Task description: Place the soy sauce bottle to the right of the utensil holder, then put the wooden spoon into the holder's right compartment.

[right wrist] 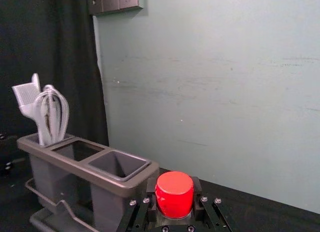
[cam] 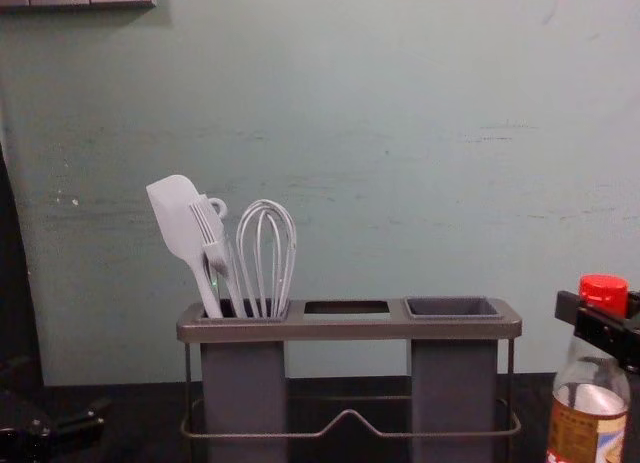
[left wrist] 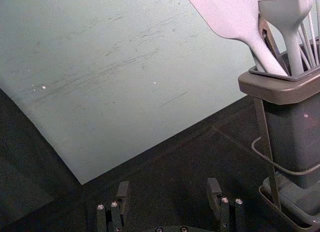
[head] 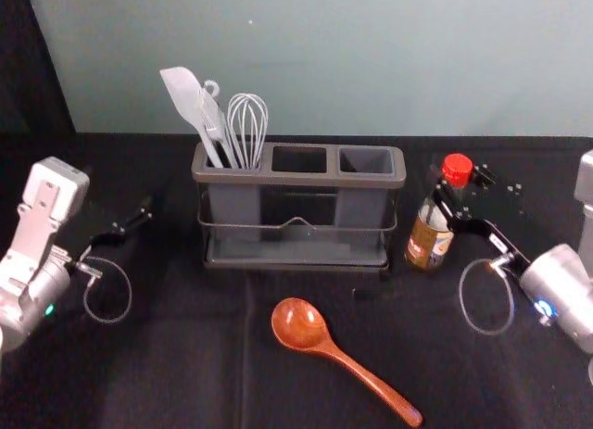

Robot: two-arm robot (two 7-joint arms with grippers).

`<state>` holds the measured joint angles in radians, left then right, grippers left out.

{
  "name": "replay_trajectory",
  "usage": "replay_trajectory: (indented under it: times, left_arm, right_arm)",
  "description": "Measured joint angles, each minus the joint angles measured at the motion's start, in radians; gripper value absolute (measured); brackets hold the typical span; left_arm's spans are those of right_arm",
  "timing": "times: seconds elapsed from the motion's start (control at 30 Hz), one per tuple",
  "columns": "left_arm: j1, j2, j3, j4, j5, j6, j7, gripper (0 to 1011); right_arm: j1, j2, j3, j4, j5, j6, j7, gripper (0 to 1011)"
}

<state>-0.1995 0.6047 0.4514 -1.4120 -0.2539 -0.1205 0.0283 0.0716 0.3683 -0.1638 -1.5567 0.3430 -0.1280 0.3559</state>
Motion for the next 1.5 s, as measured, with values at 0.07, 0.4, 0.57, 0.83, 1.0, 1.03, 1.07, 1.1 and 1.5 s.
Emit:
replay_trajectory:
  times: [0.07, 0.4, 0.57, 0.83, 1.0, 1.03, 1.07, 1.1, 1.5]
  left_arm:
    - [0.0, 0.0, 0.0, 0.0, 0.0, 0.0, 0.0, 1000]
    - [0.0, 0.0, 0.0, 0.0, 0.0, 0.0, 0.0, 1000]
    - [0.0, 0.0, 0.0, 0.0, 0.0, 0.0, 0.0, 1000]
    - [0.0, 0.0, 0.0, 0.0, 0.0, 0.0, 0.0, 1000]
    - [0.0, 0.0, 0.0, 0.0, 0.0, 0.0, 0.0, 1001]
    - [0.0, 0.0, 0.0, 0.0, 0.0, 0.0, 0.0, 1000]
    - [0.0, 0.0, 0.0, 0.0, 0.0, 0.0, 0.0, 1000]
    - [0.0, 0.0, 0.0, 0.0, 0.0, 0.0, 0.0, 1000]
    - [0.0, 0.0, 0.0, 0.0, 0.0, 0.0, 0.0, 1000]
  right_arm:
    - [0.015, -0.007, -0.003, 0.019, 0.004, -0.002, 0.004, 386]
    - [0.048, -0.037, -0.014, 0.084, 0.001, -0.05, 0.008, 386]
    - [0.054, -0.047, -0.015, 0.104, -0.008, -0.07, 0.007, 386]
    - [0.059, -0.057, -0.015, 0.125, -0.014, -0.089, 0.013, 386]
    - [0.065, -0.06, -0.018, 0.139, -0.017, -0.1, 0.023, 398]
    - [0.066, -0.06, -0.018, 0.14, -0.018, -0.102, 0.024, 411]
    - [0.067, -0.06, -0.018, 0.141, -0.018, -0.103, 0.026, 427]
    - [0.067, -0.06, -0.018, 0.141, -0.018, -0.104, 0.027, 470]
    - [0.036, -0.041, 0.002, 0.041, -0.02, -0.101, 0.02, 842]
